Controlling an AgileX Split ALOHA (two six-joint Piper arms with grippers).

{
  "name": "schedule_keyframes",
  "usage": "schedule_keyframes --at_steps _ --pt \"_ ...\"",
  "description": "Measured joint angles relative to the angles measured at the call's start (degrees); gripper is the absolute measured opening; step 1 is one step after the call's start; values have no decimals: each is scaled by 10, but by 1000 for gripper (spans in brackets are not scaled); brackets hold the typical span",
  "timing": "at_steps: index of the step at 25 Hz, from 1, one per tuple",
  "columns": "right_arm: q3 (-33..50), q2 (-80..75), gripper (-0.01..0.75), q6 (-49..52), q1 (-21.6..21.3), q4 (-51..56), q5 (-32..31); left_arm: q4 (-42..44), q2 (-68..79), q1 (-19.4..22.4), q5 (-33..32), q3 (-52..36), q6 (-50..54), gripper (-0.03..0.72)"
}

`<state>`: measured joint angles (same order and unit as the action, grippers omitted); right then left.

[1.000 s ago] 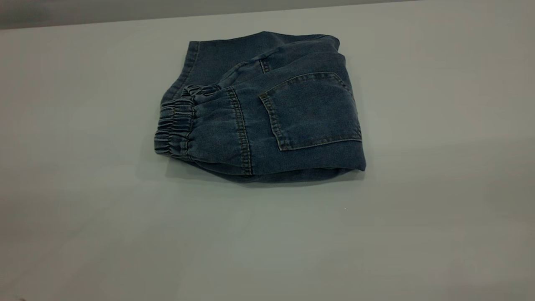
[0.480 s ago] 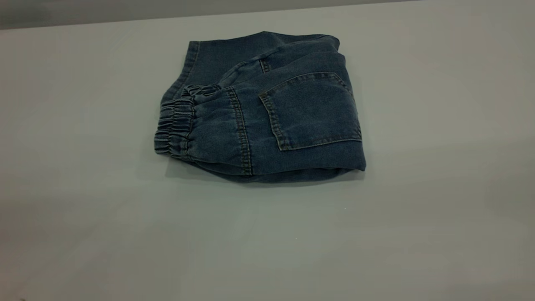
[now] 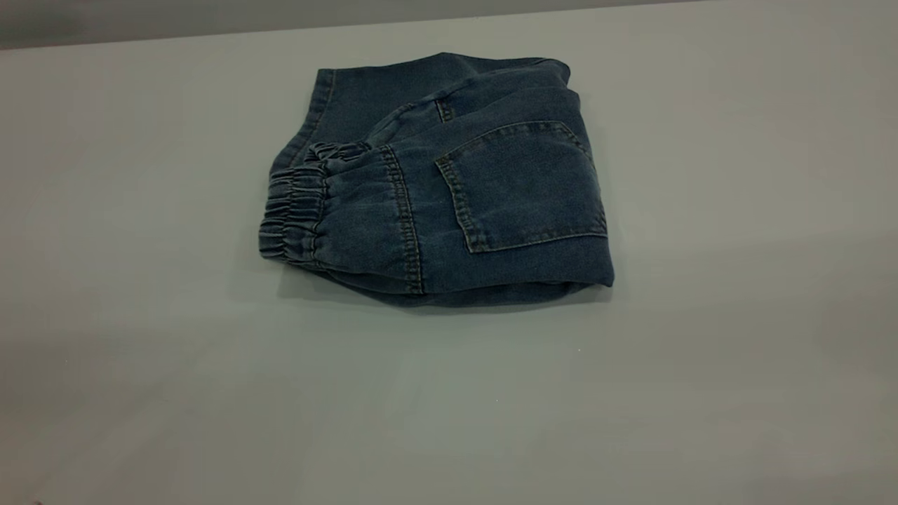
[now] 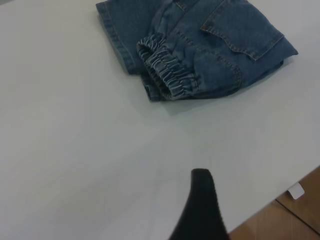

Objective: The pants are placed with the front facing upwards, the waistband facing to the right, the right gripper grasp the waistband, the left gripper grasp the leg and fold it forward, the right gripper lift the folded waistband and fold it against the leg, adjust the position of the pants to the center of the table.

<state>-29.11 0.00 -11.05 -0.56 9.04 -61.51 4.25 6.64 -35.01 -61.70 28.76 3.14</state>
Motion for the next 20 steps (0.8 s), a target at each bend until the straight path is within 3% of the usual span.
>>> schedule_keyframes --at_steps 11,16,20 --pt "0 0 591 2 0 0 0 0 0 6 0 0 0 517" --pt "0 0 591 2 0 0 0 0 0 86 -1 0 0 517" --pt "0 0 591 2 4 0 0 0 0 184 -1 0 -1 517"
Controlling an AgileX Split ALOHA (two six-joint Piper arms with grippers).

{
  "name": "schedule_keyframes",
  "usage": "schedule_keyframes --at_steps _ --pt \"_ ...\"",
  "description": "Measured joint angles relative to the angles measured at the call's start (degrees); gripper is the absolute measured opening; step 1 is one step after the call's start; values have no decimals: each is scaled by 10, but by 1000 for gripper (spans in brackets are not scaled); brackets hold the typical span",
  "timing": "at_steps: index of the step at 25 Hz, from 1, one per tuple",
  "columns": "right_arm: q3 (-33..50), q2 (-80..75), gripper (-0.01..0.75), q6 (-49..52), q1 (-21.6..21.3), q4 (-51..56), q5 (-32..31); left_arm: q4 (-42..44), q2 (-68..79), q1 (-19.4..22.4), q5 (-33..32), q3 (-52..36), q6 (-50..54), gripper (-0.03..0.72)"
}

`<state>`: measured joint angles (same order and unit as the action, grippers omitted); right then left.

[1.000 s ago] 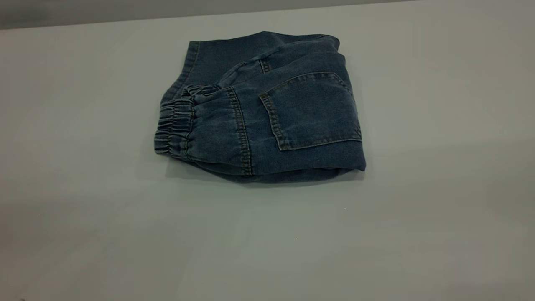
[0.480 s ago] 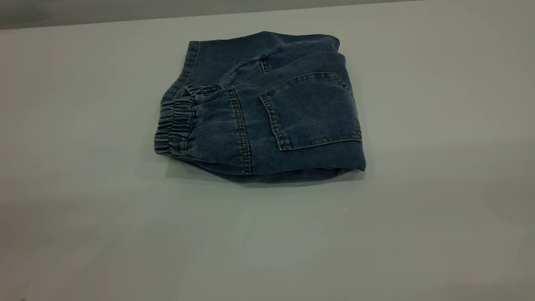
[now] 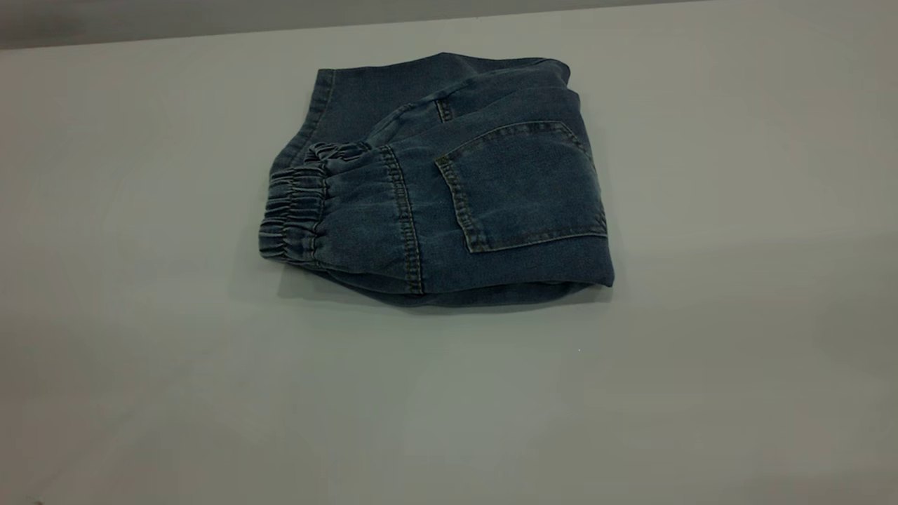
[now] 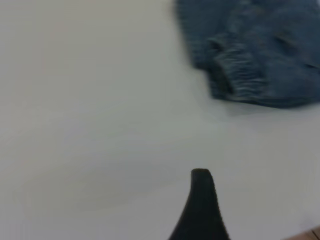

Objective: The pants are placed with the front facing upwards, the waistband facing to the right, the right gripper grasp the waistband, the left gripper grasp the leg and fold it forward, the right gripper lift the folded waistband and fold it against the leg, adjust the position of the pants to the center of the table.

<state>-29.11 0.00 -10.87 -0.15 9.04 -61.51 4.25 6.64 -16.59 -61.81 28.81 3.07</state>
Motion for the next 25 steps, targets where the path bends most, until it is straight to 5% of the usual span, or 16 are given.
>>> schedule_keyframes --at_steps 5,9,25 --pt "0 0 591 0 14 0 0 0 0 117 0 0 0 517" --pt "0 0 591 -1 14 0 0 0 -27 162 0 0 0 517" --pt "0 0 591 1 13 0 0 2 -66 164 -1 0 0 517"
